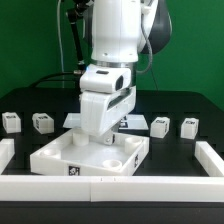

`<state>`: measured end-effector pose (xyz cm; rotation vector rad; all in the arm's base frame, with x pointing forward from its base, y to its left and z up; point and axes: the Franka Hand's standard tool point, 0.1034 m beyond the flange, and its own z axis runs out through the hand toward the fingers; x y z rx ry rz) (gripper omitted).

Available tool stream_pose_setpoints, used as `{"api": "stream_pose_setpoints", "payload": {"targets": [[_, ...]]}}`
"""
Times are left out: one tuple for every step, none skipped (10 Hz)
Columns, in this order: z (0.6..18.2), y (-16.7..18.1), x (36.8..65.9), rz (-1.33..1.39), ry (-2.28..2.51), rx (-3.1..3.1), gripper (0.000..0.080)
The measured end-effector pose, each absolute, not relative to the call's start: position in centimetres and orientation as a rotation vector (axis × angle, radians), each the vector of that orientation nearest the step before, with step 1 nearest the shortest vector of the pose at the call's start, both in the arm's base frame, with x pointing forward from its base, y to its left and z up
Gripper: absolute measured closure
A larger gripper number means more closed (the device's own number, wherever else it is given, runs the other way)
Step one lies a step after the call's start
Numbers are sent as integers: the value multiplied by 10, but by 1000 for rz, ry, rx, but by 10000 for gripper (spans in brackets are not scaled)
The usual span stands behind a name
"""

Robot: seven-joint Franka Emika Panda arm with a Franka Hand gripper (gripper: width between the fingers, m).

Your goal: Assemble square table

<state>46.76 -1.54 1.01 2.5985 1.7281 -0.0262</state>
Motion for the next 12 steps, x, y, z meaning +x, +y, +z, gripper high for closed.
{"api": "stream_pose_setpoints", "payload": {"targets": [[10, -4, 467, 4, 1832, 2513, 748], [10, 9, 468, 5, 1937, 2436, 748], [13, 29, 472, 17, 2050, 2342, 748], [12, 48, 474, 23, 2118, 2279, 748], [9, 49, 474, 23, 2113, 2293, 748], [9, 46, 474, 22, 2107, 2298, 748], [9, 47, 474, 22, 2107, 2298, 748], [9, 47, 474, 21, 2107, 2298, 748], [8, 47, 475, 20, 2140, 2265, 748], [7, 48, 480, 23, 2242, 2157, 748], [7, 53, 486, 33, 2248, 2148, 748], [7, 58, 492, 29, 2272, 2128, 748]]}}
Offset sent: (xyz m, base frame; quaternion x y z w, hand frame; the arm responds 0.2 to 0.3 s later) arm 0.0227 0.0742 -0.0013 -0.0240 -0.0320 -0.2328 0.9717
